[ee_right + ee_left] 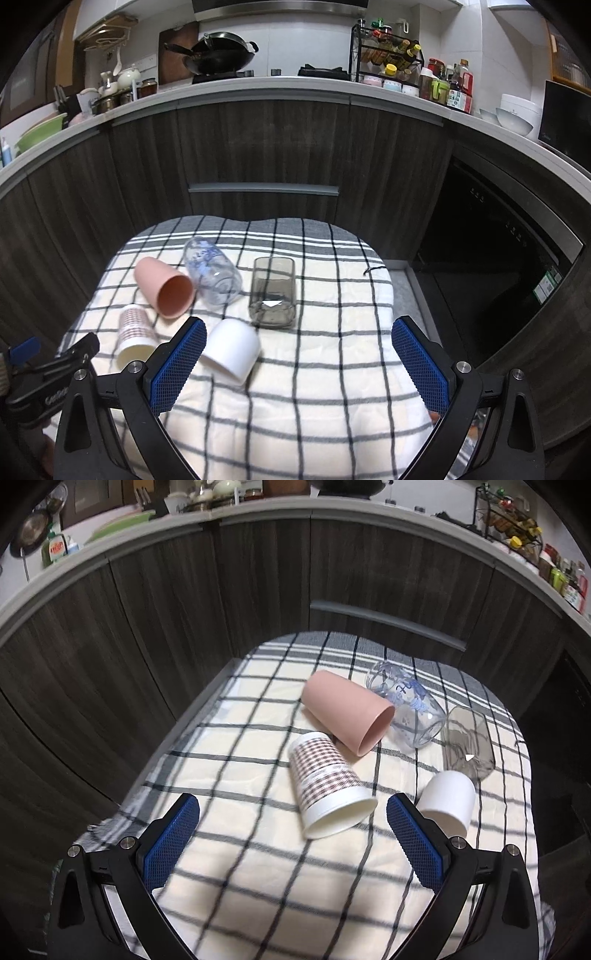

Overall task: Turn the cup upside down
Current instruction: 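Reach the left tool to the houndstooth paper cup and close on it, then lift the paper cup off the cloth with the left tool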

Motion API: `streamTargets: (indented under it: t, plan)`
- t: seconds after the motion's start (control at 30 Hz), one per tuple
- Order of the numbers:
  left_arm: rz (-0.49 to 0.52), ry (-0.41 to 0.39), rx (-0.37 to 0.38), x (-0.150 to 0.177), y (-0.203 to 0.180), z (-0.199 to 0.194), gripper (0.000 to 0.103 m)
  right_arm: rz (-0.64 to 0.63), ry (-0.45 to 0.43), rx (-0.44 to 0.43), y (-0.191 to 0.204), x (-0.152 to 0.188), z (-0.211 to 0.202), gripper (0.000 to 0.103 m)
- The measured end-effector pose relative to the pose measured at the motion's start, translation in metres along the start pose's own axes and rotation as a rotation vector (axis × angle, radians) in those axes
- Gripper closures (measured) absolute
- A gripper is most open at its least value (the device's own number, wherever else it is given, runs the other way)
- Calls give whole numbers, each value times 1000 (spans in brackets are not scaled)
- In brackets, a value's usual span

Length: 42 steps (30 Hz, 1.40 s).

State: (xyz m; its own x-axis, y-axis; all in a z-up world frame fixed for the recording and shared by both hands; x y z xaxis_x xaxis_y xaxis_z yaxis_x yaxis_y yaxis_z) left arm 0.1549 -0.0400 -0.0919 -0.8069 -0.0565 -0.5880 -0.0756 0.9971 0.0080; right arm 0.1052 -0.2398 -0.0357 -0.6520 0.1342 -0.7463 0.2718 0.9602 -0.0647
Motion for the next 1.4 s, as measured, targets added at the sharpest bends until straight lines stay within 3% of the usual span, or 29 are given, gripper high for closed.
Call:
streamTargets:
  t: [0.43,0.77,0.87,0.93,1.0,1.4]
  plan:
    - [-33,135,-51,-6,-22,85,0,-28,62,-18,-3,-11,74,2]
    - [-45,197,-53,-2,-23,118,1,-23,124,-58,5,-4,113,2]
    - [-43,216,-44,0,-25,125,11,-18,137,-62,6,-1,119,2]
    - [-45,232,-31,2,-25,129,28,-14,145,-63,6,2,122,2]
    - [-44,245,-18,3,-25,132,35,-9,152,-65,5,4,123,2]
    - [31,194,24,9,-32,92,37,8,144,-61,-1,7,103,2]
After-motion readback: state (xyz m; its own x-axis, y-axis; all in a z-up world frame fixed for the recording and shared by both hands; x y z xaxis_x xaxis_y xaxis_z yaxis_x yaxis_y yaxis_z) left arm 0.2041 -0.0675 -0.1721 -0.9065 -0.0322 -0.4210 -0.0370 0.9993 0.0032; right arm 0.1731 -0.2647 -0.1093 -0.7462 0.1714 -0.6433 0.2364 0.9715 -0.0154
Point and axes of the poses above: each gripper's, at about its wrist camera, not at the fingertips, and z roughly the way its jaws point, y to its left, x to its underside, the point moved 4 cm from there along z, roughly the way its jaws point, and after that the axes turned 1 degree about z, right-handed, at the moved point
